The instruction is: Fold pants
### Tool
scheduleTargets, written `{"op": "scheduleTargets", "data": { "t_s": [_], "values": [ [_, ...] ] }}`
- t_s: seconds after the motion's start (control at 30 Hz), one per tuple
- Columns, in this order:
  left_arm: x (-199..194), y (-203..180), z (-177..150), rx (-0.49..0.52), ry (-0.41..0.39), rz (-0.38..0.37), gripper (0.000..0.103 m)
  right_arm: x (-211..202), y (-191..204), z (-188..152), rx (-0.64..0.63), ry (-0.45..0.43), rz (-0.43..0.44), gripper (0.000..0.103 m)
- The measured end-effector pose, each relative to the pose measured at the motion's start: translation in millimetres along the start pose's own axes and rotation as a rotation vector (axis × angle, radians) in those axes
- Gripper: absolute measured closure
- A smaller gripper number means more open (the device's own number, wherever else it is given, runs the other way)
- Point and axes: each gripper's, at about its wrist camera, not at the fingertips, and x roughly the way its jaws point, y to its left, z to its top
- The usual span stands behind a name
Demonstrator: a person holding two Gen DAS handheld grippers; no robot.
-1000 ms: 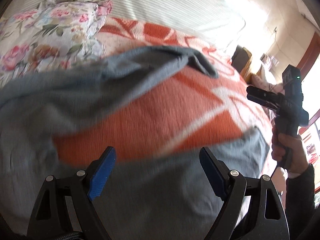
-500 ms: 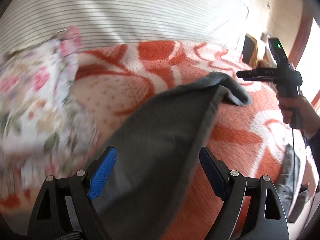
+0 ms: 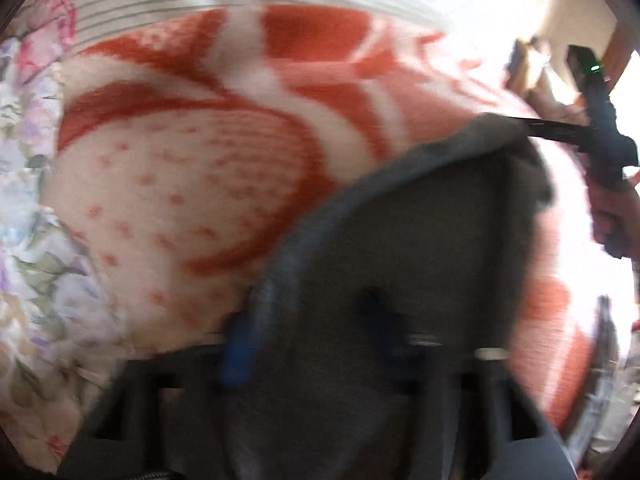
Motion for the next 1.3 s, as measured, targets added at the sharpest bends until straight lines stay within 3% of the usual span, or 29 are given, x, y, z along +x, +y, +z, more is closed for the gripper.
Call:
{"op": "scheduleTargets", "data": {
  "t_s": [0.03,0.1,0.33,0.57,0.8,1.1,1.3],
  "values": [
    [-4,-4,-2,0.011,0.001,-0.001,0.093,-7,2,-1,-0.015,-0.016,-0.007,0.091],
    [-17,-16,-10,0.061,-0.012,0.017,0.096,-25,0,-4,-0.017,-0.05,-0.007,0.092],
    [-84,-74,-54,0.15,-0.075,-0.066,0.098,-89,-17,-27,0.03,-0.139,0.037,0.092],
    [-116,-122,-101,0.16,-0.081,-0.111,0.098,-155,-34,-82,0.07,-0.2,0.085,0.093],
    [-158,-174,-167,0.152,-0.101,-0.174,0.098,-191,-56,-148,0.116,-0.199,0.123,0.093],
    [-162,-224,-220,0.132,-0.088,-0.194,0.098,-213,-80,-228,0.163,-0.188,0.142,0.093],
    [-172,-259,-243,0.168,-0.129,-0.172,0.098,-238,-98,-259,0.223,-0.257,0.165,0.093]
  ]
}}
